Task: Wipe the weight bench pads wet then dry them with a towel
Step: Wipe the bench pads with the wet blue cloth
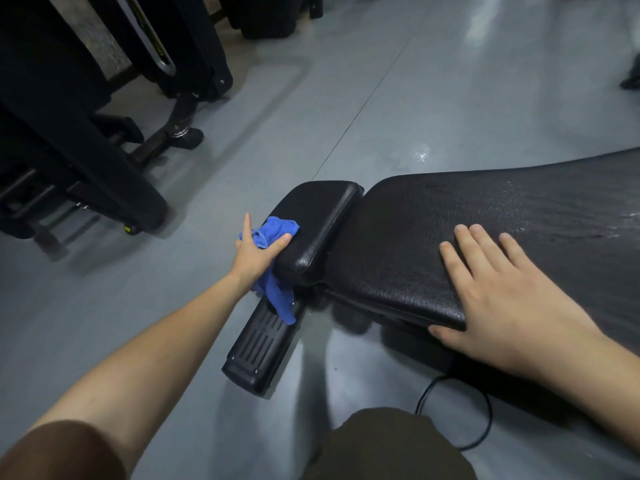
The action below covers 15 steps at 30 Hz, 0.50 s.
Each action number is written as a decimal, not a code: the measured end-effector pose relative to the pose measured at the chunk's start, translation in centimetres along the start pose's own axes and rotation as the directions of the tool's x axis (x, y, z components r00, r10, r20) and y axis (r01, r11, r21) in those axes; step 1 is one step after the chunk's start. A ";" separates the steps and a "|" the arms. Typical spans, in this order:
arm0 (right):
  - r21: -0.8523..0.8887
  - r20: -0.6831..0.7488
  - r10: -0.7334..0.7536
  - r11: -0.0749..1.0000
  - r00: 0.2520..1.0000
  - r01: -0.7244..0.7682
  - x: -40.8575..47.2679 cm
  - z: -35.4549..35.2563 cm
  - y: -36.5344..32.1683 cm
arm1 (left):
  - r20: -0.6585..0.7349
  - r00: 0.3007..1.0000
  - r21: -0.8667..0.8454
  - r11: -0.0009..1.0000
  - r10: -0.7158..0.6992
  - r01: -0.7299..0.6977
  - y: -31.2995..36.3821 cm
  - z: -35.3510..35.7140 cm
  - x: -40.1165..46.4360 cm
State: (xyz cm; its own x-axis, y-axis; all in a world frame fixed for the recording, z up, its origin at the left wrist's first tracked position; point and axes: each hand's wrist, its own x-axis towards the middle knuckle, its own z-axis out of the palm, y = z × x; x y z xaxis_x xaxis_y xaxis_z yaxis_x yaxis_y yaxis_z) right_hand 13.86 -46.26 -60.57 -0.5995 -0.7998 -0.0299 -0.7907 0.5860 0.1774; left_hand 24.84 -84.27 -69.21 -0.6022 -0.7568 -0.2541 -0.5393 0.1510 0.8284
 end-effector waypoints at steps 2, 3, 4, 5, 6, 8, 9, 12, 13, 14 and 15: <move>0.011 0.001 -0.004 1.000 1.000 0.004 0.0 0.0 0.0 | 0.064 0.998 0.034 0.999 0.011 -0.013 0.3 -0.7 1.4; 0.018 0.002 -0.007 1.000 1.000 0.007 0.0 0.0 0.0 | 0.093 0.996 0.061 0.998 0.010 -0.016 0.6 -0.9 2.1; 0.026 0.002 -0.009 1.000 1.000 0.009 0.0 0.0 0.0 | 0.118 0.993 0.095 0.995 0.010 -0.021 1.0 -1.0 2.7; 0.034 0.000 -0.012 0.999 1.000 0.012 0.0 0.0 0.0 | 0.141 0.990 0.133 0.991 0.013 -0.032 1.5 -1.1 3.4; 0.040 -0.001 -0.014 0.999 1.000 0.015 0.0 0.0 0.0 | 0.164 0.986 0.182 0.982 0.011 -0.042 1.9 -1.1 4.1; 0.050 0.002 -0.020 0.999 1.000 0.020 -0.1 0.0 0.1 | 0.206 0.979 0.269 0.961 0.004 -0.060 2.5 -1.1 5.7; 0.054 0.005 -0.024 0.998 1.000 0.024 -0.1 0.0 0.1 | 0.222 0.975 0.294 0.953 0.001 -0.068 2.6 -1.0 6.8; 0.061 0.005 -0.036 0.998 0.999 0.035 -0.2 -0.1 0.1 | 0.254 0.967 0.303 0.949 0.008 -0.087 4.1 0.1 8.5; 0.061 0.004 -0.037 0.997 0.999 0.037 -0.3 -0.2 0.1 | 0.259 0.966 0.293 0.952 0.010 -0.088 4.8 0.5 9.0; 0.061 0.006 -0.038 0.997 0.999 0.038 -0.3 -0.2 0.0 | 0.263 0.965 0.284 0.955 0.002 -0.079 5.5 1.0 9.3; 0.061 0.010 -0.038 0.997 0.999 0.037 -0.3 -0.1 0.0 | 0.267 0.964 0.278 0.959 -0.014 -0.063 5.9 1.4 10.0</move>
State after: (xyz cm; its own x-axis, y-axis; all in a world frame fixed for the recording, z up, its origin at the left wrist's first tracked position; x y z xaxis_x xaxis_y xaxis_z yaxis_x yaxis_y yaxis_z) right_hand 14.03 -46.03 -60.45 -0.5702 -0.8202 -0.0461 -0.8186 0.5626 0.1154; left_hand 14.83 -90.07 -67.54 -0.7298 -0.5619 -0.3893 -0.6424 0.3691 0.6716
